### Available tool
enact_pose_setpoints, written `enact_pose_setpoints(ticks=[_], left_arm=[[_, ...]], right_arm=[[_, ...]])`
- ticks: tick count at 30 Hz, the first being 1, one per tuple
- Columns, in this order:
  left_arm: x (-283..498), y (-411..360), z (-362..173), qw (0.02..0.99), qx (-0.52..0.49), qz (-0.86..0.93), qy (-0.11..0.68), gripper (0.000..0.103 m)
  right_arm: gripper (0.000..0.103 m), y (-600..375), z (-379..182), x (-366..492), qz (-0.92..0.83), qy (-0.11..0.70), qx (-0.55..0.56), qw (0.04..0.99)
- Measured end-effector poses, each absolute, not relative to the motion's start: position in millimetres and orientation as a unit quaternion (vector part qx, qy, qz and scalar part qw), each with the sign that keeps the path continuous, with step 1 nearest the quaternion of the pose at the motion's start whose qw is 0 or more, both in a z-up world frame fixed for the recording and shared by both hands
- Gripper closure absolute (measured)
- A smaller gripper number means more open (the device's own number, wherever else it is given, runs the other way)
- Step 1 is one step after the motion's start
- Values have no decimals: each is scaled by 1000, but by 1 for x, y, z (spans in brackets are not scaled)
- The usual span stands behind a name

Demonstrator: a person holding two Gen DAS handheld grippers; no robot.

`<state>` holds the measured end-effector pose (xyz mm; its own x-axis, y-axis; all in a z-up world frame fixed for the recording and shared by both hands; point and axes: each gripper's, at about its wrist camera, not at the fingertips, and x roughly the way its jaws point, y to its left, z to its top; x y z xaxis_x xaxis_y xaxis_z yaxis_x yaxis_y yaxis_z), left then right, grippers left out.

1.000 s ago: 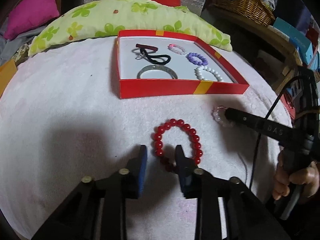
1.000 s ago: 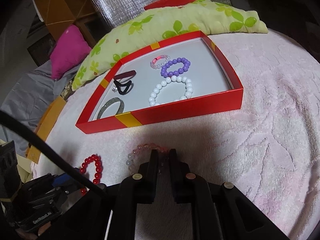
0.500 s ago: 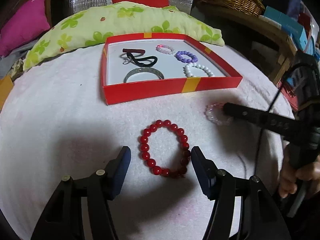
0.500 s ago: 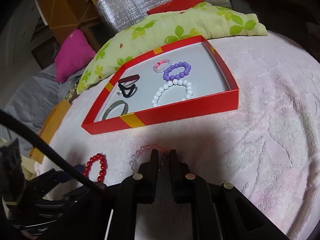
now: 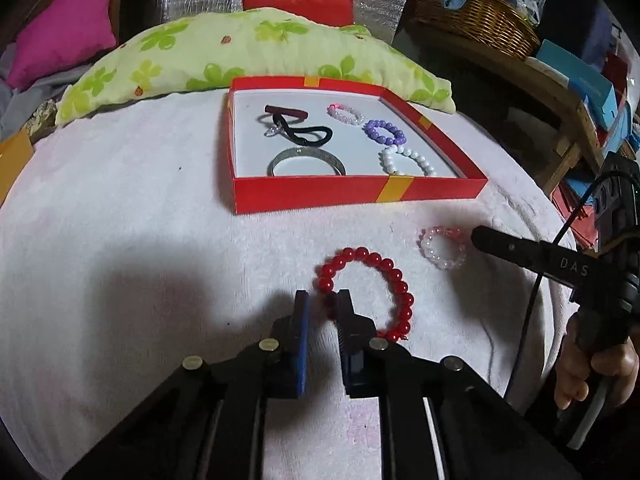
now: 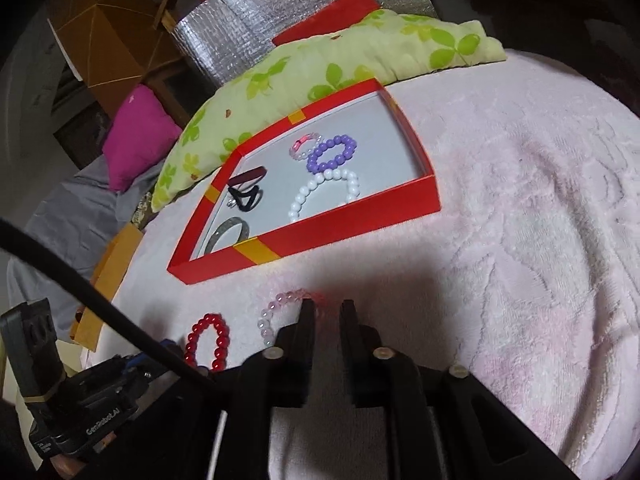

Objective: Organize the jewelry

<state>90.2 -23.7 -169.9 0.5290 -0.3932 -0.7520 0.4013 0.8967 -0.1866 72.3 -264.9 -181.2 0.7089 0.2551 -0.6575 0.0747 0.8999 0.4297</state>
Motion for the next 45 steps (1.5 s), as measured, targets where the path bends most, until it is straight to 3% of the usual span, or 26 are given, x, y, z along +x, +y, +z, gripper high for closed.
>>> enact_pose_setpoints(ticks=[1, 2, 4, 8, 9, 11, 13, 16, 25, 28, 40, 45], left_arm=[[89, -25, -170, 875, 9, -227, 428, 74], [87, -27, -169, 876, 15, -227, 425, 58], [81, -30, -165, 883, 30, -228, 408, 48], [76, -39, -164, 882, 48, -243, 401, 48], [76, -40, -165, 881, 53, -243, 403, 48], [76, -40, -167, 879, 52, -242, 408, 48], [77, -38, -168, 877, 47, -241, 413, 48], [77, -37, -169, 875, 46, -238, 418, 47], [76, -39, -169, 870, 41, -252, 421, 47], [73, -44, -170, 862, 34, -271, 427, 35], [75, -72, -180, 876, 46, -234, 419, 36], [79, -65, -179, 885, 50, -220, 407, 73]], right_arm=[[55, -265, -181, 72, 46, 378, 217, 899], [50, -266, -181, 71, 45, 375, 218, 900], [49, -265, -180, 69, 47, 365, 214, 905], [54, -251, -181, 73, 52, 366, 174, 913], [63, -246, -183, 75, 54, 370, 159, 914], [69, -234, -187, 79, 49, 378, 118, 917], [88, -228, -187, 79, 38, 376, 85, 922], [94, -234, -186, 77, 33, 372, 91, 923], [94, -275, -173, 68, -11, 332, 172, 927], [94, -284, -174, 69, -6, 336, 202, 920], [94, -285, -191, 76, 4, 372, 226, 900], [94, -282, -191, 78, 2, 372, 217, 902]])
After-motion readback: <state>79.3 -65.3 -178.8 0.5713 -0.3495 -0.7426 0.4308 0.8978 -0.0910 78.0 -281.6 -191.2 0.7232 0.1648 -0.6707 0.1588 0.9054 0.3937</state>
